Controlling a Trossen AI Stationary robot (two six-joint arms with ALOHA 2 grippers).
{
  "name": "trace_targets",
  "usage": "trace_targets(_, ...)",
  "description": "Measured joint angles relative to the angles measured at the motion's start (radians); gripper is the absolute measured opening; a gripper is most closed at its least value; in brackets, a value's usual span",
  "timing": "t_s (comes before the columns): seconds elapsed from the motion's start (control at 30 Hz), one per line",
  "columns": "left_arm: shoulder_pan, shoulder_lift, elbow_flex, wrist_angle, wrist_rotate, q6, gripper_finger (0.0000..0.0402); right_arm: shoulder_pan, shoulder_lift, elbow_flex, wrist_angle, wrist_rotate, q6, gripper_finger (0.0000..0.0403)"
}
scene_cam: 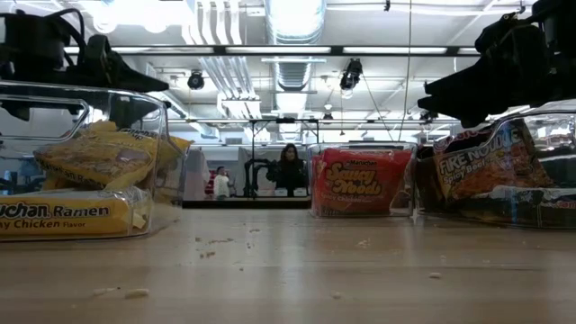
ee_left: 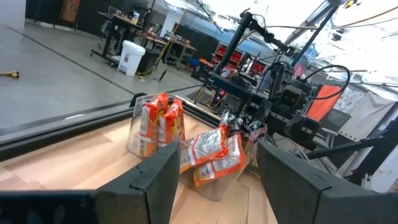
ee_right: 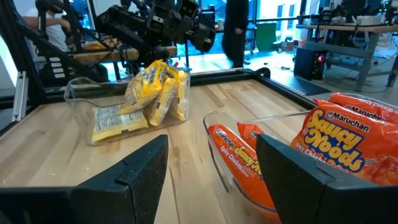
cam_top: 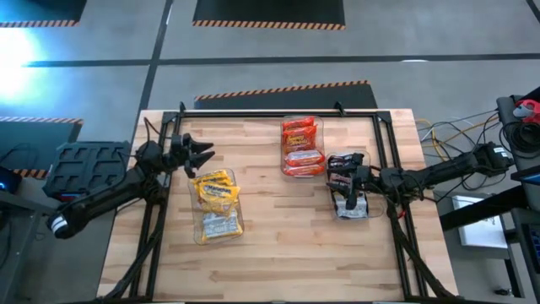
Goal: Sort Maruchan noodles
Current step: Return to Home Position
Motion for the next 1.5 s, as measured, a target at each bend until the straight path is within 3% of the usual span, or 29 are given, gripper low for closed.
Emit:
trace_targets(0.43, 0.000, -0.103, -0.001, -0.002, 0.000, 0.000, 0.0194, 0.000, -0.034, 0.000, -0.001, 0.000, 0.000, 0.0233)
trace_targets(0.97, 0.000, -0.328, -0.001, -0.001, 0.000, 0.000, 0.0194, 0.000, -0.259, 0.000, 0.000, 0.000, 0.001, 0.0233)
trace_targets(1.5, 0.000, -0.322, -0.001, -0.003, 0.000, 0.000, 0.0194, 0.000, -0.287, -0.001, 0.001, 0.000, 0.002, 0.0233)
